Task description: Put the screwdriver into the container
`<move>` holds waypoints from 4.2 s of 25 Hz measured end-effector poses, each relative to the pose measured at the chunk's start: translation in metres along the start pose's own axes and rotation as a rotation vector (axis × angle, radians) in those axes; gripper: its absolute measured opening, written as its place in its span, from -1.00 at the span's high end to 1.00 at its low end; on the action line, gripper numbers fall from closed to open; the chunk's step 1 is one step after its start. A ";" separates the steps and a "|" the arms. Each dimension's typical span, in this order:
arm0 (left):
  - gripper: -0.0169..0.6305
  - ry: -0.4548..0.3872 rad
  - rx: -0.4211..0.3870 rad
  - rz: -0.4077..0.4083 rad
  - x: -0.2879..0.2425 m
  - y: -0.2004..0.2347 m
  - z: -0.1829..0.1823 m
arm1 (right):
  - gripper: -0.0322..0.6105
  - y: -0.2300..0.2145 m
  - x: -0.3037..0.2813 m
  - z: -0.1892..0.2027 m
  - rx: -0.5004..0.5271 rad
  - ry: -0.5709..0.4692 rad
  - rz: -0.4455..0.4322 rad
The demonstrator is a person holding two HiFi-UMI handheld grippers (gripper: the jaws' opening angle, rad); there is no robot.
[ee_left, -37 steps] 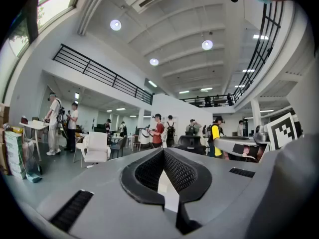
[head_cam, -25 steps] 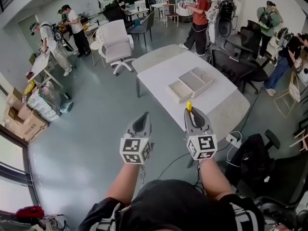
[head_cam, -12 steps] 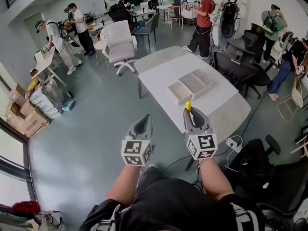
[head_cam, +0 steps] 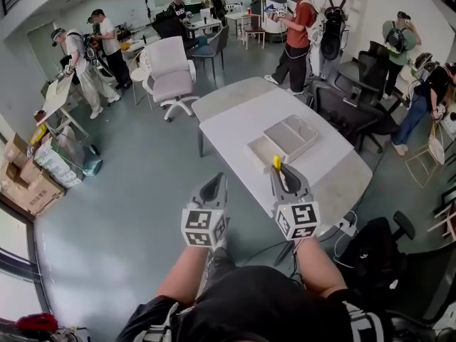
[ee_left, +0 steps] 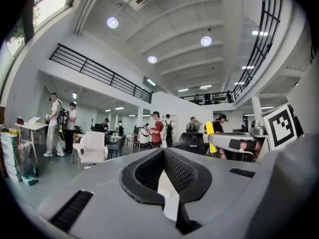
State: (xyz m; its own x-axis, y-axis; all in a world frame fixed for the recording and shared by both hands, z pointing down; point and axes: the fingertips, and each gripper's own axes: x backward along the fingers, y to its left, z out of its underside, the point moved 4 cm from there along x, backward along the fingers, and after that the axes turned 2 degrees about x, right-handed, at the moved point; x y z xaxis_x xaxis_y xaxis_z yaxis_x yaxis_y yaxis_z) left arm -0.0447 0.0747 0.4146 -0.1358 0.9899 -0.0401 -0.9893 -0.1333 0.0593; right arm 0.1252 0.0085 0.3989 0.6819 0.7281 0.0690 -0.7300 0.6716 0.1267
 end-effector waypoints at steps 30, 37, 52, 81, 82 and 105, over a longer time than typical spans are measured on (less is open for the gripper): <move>0.92 0.089 0.039 0.295 -0.249 0.205 -0.011 | 0.69 -0.037 -0.257 0.047 -0.008 0.177 0.285; 0.92 0.124 0.039 0.378 -0.281 0.183 0.007 | 0.69 -0.065 -0.248 0.074 -0.015 0.240 0.354; 0.92 0.212 0.014 0.457 -0.345 0.130 0.037 | 0.69 -0.114 -0.249 0.175 -0.080 0.501 0.289; 0.92 0.355 0.024 0.358 -0.370 0.140 0.084 | 0.69 -0.115 -0.291 0.322 -0.104 1.023 0.052; 0.92 0.357 0.025 0.352 -0.369 0.141 0.085 | 0.69 -0.114 -0.292 0.324 -0.092 1.045 0.040; 0.92 0.346 0.047 0.227 -0.358 0.165 0.087 | 0.69 -0.108 -0.316 0.361 0.007 1.233 -0.124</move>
State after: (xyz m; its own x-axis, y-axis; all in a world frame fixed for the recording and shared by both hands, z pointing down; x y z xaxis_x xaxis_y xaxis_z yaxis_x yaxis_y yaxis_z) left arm -0.1551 -0.2979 0.5252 -0.3679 0.8602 -0.3531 -0.9298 -0.3359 0.1506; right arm 0.0054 -0.3436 0.7206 0.2451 0.3043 -0.9205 -0.6607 0.7473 0.0711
